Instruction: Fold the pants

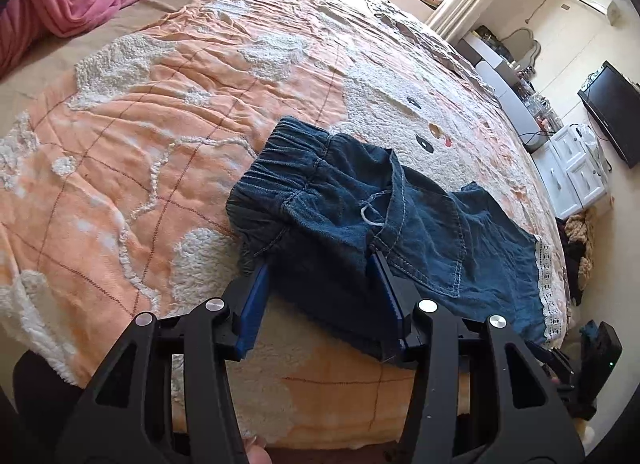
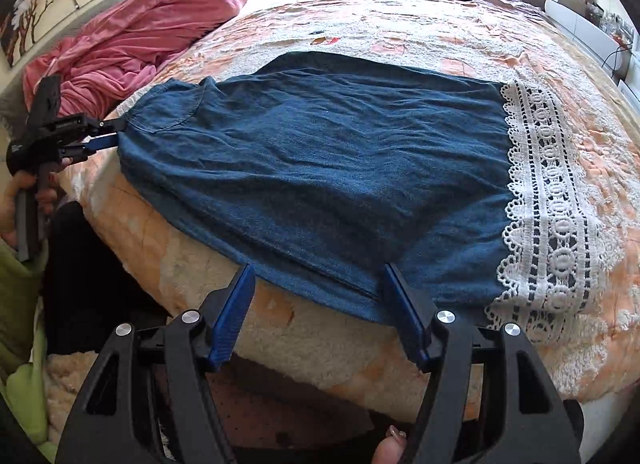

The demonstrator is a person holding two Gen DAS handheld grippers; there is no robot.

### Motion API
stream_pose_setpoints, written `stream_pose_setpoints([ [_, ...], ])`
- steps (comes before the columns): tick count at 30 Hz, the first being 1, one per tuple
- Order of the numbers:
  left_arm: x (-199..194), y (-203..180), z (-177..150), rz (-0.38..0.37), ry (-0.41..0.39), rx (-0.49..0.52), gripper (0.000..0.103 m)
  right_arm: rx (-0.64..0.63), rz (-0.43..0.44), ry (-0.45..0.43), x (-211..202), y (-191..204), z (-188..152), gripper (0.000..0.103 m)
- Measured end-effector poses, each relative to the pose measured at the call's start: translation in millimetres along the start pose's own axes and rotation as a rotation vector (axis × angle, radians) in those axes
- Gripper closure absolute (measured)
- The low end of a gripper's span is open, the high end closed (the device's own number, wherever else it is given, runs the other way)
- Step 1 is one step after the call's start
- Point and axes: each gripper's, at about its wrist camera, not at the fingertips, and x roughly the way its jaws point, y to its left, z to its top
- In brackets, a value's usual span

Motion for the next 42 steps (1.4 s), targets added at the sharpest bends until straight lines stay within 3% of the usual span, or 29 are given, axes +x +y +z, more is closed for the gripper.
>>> stream_pose_setpoints([
  [1, -3, -2, -1, 0.004, -0.008, 0.012, 0.059, 0.01, 0.014, -0.005, -3, -1, -1, 0.039],
  [3, -13, -4, -4, 0.057, -0.035, 0.042, 0.041, 0.06, 0.067, -0.027, -15, -10, -5, 0.039],
  [5, -29, -6, -7, 0.055, -0.07, 0.069, 0.041, 0.107, 0.094, -0.099, -37, -21, -15, 0.039],
  [10, -68, -27, -6, 0.059, -0.171, 0.168, 0.035, 0.297, -0.015, -0.22, -82, -66, -39, 0.038],
  [13, -73, -57, -6, -0.002, -0.185, 0.238, 0.028, 0.38, -0.081, -0.24, -91, -85, -50, 0.038],
  [15, -67, -81, -8, -0.035, -0.168, 0.294, 0.025, 0.421, -0.107, -0.232, -91, -92, -55, 0.038],
  [20, -29, -139, -26, -0.123, -0.073, 0.435, 0.023, 0.505, -0.077, -0.215, -81, -115, -50, 0.038],
  [24, 12, -165, -46, -0.113, 0.021, 0.51, 0.023, 0.573, -0.06, -0.189, -68, -130, -39, 0.038],
  [25, 21, -169, -51, -0.102, 0.04, 0.527, 0.023, 0.591, -0.051, -0.176, -63, -134, -37, 0.038],
  [28, 43, -171, -66, -0.049, 0.094, 0.582, 0.023, 0.622, 0.009, -0.156, -53, -137, -34, 0.054],
  [32, 59, -160, -78, 0.012, 0.151, 0.587, 0.023, 0.613, 0.025, -0.186, -52, -138, -31, 0.084],
  [36, 56, -152, -79, 0.005, 0.151, 0.583, 0.023, 0.497, -0.058, -0.252, -74, -126, -27, 0.087],
  [42, 58, -148, -79, 0.001, 0.151, 0.576, 0.023, 0.458, -0.129, -0.144, -51, -126, -40, 0.087],
])
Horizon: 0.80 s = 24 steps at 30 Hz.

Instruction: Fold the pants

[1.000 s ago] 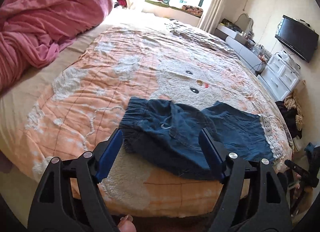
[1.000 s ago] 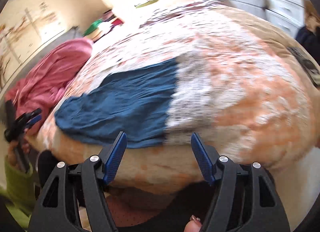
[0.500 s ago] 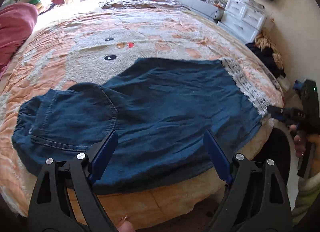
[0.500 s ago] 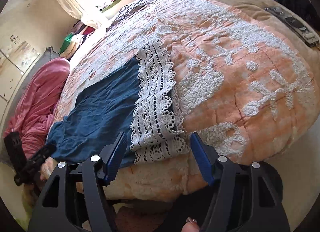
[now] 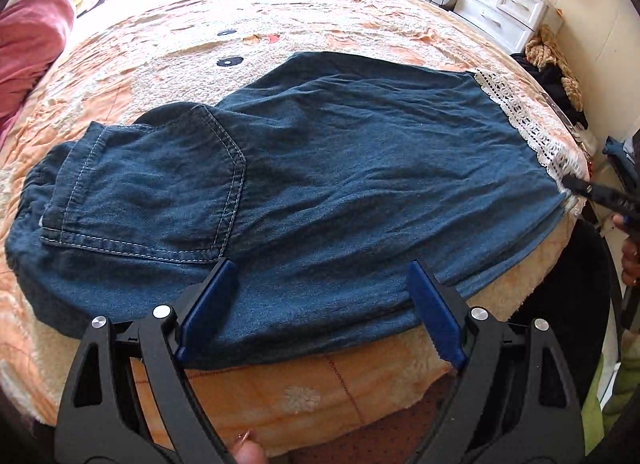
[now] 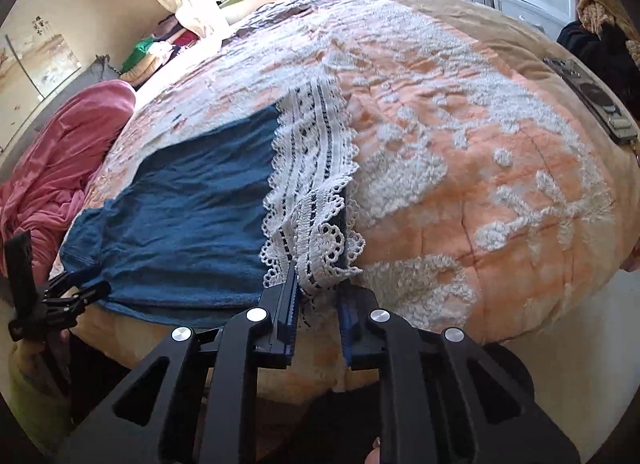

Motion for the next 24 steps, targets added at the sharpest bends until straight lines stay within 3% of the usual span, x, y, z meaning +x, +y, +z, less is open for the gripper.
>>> stream_pose_setpoints([
  [7, 0, -1, -1, 0.004, -0.008, 0.01, 0.022, 0.01, -0.013, -0.011, -6, -3, -4, 0.074],
  [18, -32, -19, 7, 0.004, -0.097, 0.055, 0.017, 0.04, -0.02, -0.147, -56, -4, -2, 0.048],
  [20, -39, -25, 12, -0.005, -0.116, 0.069, 0.016, 0.044, -0.022, -0.166, -63, -1, -3, 0.038],
  [24, -45, -40, 22, -0.012, -0.138, 0.103, 0.012, 0.04, -0.015, -0.187, -71, 6, -4, 0.031],
])
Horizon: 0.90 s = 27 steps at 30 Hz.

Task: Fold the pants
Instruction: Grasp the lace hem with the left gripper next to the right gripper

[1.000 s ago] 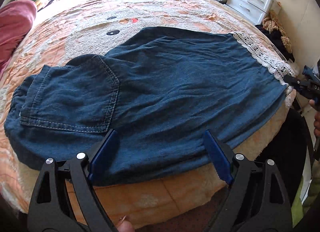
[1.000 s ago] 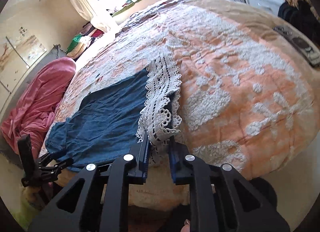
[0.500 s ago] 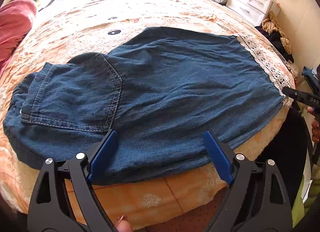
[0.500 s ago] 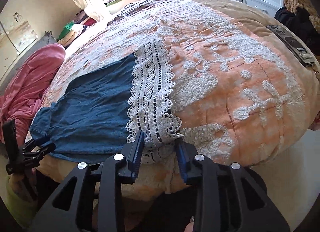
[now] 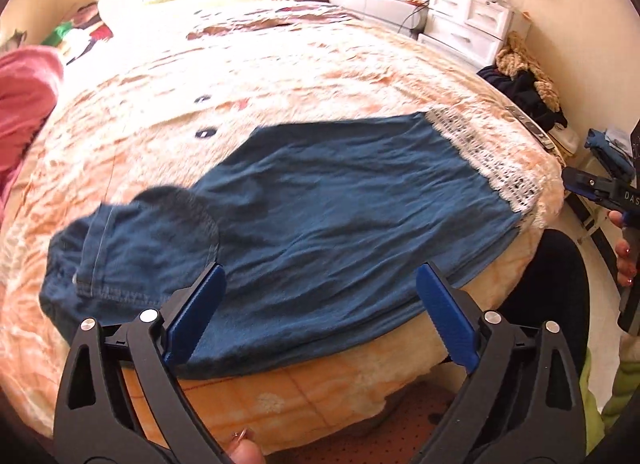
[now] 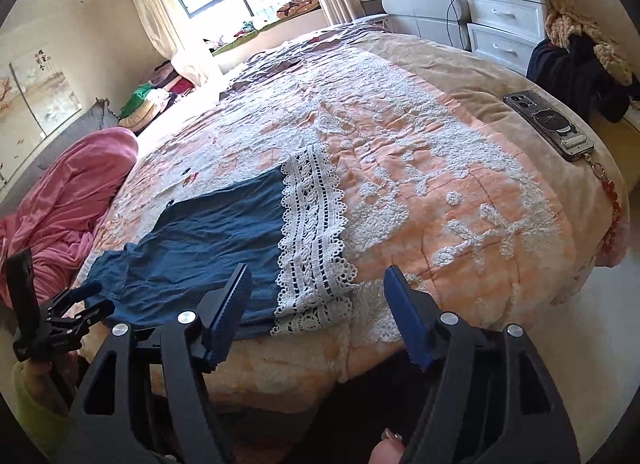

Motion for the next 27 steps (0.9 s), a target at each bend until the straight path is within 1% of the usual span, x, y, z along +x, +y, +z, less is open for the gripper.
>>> stream_pose_setpoints([
  [1, -1, -3, 3, 0.001, -0.005, 0.007, 0.011, 0.0, 0.0, -0.004, -1, 2, 0, 0.026],
  [5, -4, -16, 16, -0.005, -0.028, 0.031, 0.01, -0.014, 0.004, -0.007, -2, 10, -4, 0.022],
  [8, -5, -27, 27, -0.006, -0.04, 0.051, 0.01, -0.01, 0.004, -0.004, 1, 12, -7, 0.015],
  [9, -4, -30, 30, -0.009, -0.043, 0.059, 0.01, -0.002, 0.001, -0.004, 2, 12, -8, 0.014],
  [16, 13, -52, 53, -0.026, -0.04, 0.119, 0.01, 0.036, 0.013, 0.015, 16, 9, -11, 0.013],
  [22, 39, -65, 72, -0.036, -0.013, 0.159, 0.01, 0.065, 0.017, 0.032, 30, 5, -12, 0.013],
  [27, 66, -72, 94, -0.065, 0.02, 0.175, 0.01, 0.096, 0.038, 0.05, 43, 2, -10, 0.014],
])
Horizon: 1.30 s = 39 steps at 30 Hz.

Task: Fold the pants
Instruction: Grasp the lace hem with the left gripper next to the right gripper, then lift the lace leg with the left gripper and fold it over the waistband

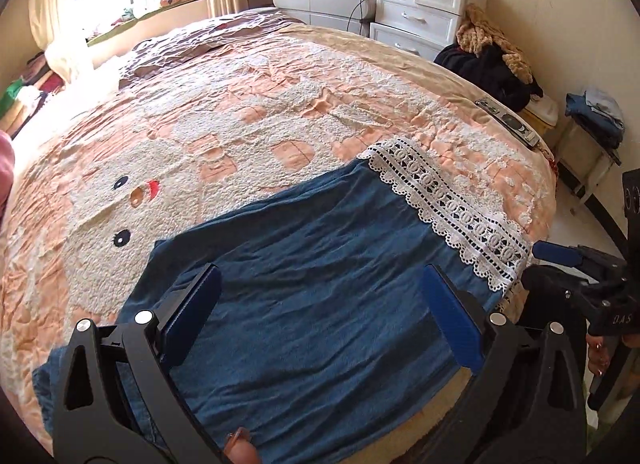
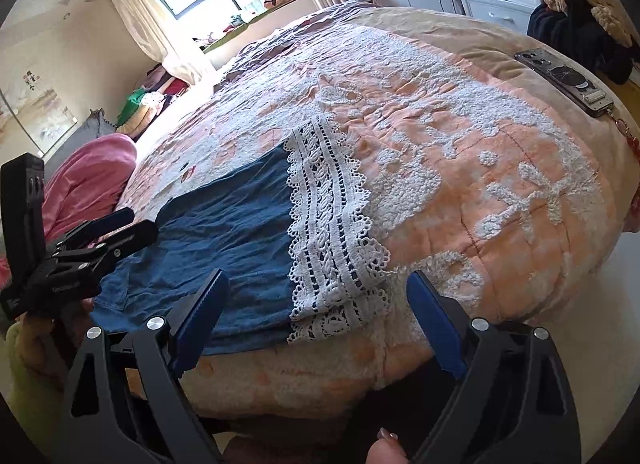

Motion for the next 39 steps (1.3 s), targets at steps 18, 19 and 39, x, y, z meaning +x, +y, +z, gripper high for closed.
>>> stream_pose_setpoints([
  [18, 120, -7, 82, -0.212, 0.124, 0.214, 0.01, 0.045, 0.076, 0.054, 31, -1, -2, 0.066],
  [19, 126, -8, 83, -0.235, 0.131, 0.228, 0.01, 0.041, 0.088, 0.048, 32, 0, -2, 0.066],
  [39, 157, -23, 86, -0.492, 0.203, 0.303, 0.089, 0.024, 0.102, -0.014, 32, 5, 9, 0.082],
])
